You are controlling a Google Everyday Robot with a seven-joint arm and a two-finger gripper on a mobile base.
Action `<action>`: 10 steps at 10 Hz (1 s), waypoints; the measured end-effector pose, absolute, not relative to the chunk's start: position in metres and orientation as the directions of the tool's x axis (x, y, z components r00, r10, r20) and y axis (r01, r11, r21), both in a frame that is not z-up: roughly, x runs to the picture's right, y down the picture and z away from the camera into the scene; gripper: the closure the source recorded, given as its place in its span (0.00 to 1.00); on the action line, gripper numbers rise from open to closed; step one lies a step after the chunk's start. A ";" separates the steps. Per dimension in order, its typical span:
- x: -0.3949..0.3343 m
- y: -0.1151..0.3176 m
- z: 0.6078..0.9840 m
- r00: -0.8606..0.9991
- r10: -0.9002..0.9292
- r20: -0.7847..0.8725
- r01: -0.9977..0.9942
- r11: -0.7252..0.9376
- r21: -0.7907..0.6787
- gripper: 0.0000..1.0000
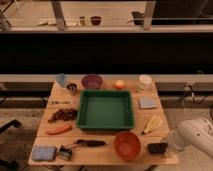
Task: Place eraser in table surface
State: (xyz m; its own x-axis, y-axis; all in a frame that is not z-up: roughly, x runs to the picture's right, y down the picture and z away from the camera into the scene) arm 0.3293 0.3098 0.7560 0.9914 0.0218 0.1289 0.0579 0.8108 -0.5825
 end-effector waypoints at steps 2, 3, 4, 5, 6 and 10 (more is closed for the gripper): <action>0.326 0.304 0.750 0.993 0.018 0.121 0.055 0.817 -0.574 1.00; 0.322 0.300 0.746 0.993 0.015 0.116 0.055 0.819 -0.571 1.00; 0.321 0.297 0.742 0.994 0.013 0.111 0.052 0.821 -0.568 1.00; 0.319 0.293 0.737 0.994 0.013 0.109 0.051 0.826 -0.561 1.00; 0.317 0.288 0.731 0.994 0.012 0.107 0.049 0.834 -0.550 1.00; 0.320 0.280 0.723 0.996 0.027 0.090 0.024 0.851 -0.524 1.00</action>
State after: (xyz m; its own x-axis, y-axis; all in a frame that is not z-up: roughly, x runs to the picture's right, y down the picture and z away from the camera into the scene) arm 0.3205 0.2804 0.7233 0.9956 0.0271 0.0901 0.0243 0.8512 -0.5242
